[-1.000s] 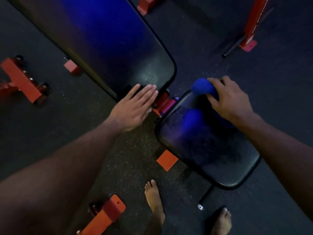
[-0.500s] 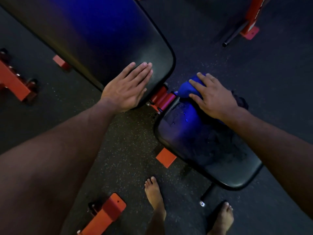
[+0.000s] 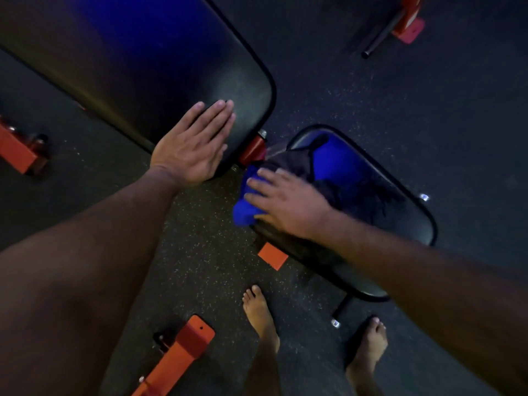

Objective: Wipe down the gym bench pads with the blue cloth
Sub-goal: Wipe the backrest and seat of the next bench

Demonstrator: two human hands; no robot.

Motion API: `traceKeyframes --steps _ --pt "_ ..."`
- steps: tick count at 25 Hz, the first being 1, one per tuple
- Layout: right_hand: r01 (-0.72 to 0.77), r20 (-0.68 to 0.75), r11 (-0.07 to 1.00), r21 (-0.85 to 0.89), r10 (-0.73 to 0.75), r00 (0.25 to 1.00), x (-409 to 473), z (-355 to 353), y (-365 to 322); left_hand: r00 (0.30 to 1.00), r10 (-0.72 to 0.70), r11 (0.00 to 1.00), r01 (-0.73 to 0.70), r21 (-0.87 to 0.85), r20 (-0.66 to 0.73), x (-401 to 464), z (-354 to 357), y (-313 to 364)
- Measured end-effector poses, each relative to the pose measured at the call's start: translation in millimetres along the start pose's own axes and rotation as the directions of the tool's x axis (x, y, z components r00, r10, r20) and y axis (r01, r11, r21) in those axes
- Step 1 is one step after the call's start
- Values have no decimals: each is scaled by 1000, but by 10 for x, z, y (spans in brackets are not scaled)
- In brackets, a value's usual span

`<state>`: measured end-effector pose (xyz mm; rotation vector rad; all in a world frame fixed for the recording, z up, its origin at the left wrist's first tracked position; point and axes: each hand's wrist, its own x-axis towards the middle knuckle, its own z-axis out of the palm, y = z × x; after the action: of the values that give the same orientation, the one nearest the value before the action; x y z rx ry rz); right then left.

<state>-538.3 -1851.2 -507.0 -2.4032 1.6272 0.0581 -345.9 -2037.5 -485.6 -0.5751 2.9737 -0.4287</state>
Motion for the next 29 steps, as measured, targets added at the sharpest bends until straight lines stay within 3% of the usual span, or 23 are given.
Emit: traceKeyframes --steps 2,4,7,9,13,17,19,21,24,26,29 --pt "-147 -56 987 -71 143 988 32 -77 652 1000 1 1000 -1 -4 5 -3 3 -9" --pt "-368 -60 930 -29 365 929 30 -189 1165 1000 -3 1000 3 -3 -6 20 17 20" --pt "-537 -61 834 130 547 835 68 -171 1069 1000 3 1000 -3 8 5 2 26 11" --pt "-483 -146 870 98 493 858 33 -102 643 1000 5 1000 -6 26 19 -16 4 4" --pt "-98 -131 994 45 103 986 -230 150 -221 1000 -11 1000 11 -25 22 13 -42 24" --pt "135 -120 990 37 -129 984 -306 126 27 1000 5 1000 -5 0 25 6 7 14" --pt "61 -178 998 18 -56 982 -167 46 525 1000 -1 1000 2 -19 21 2 31 -5" --pt "-156 -195 988 16 156 968 -34 -80 1001 1000 -5 1000 5 -22 12 -3 54 -18" --pt "-472 -141 869 150 491 860 52 -132 1073 1000 14 999 -13 -44 17 -31 56 -21" --pt "-503 -163 851 149 523 837 85 -124 733 999 19 998 -17 -58 30 -19 41 -30" --pt "-383 -138 911 154 403 905 -22 47 -98 998 32 997 -28 -72 58 -13 20 -47"
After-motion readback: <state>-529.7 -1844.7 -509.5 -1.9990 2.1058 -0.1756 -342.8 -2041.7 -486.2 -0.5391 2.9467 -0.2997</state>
